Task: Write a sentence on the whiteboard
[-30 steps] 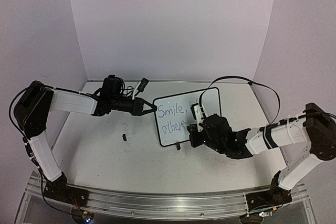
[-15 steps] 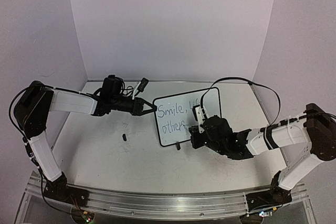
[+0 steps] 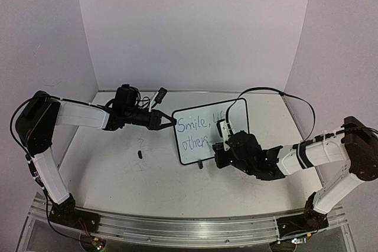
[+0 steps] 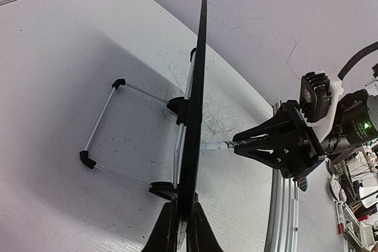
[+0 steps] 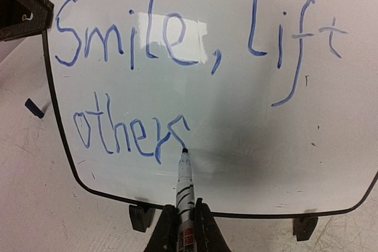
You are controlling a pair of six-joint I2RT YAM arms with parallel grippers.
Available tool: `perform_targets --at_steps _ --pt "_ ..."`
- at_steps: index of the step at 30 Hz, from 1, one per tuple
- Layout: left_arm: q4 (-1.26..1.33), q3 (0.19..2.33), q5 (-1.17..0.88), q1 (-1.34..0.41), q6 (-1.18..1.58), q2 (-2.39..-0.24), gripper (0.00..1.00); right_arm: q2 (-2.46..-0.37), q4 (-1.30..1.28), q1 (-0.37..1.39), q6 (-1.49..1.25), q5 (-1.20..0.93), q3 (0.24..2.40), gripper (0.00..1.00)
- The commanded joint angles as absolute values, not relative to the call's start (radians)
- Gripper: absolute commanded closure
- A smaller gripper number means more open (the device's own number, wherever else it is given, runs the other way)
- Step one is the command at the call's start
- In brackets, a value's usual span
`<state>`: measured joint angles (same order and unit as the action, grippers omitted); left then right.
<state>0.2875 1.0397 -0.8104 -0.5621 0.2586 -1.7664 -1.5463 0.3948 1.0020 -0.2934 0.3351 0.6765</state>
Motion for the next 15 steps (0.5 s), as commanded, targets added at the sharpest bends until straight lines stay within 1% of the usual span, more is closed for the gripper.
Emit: perform_targets --at_steps 1,15 --pt "0.281 1.077 -0.836 -0.559 0.256 -1.735 1.0 -1.554 0.376 1.009 -0.305 0.346 0.681 1.0" --pt "0.281 1.077 -0.835 -0.559 0.256 -1.735 1.0 -1.57 0.404 1.014 -0.297 0.342 0.719 1.0"
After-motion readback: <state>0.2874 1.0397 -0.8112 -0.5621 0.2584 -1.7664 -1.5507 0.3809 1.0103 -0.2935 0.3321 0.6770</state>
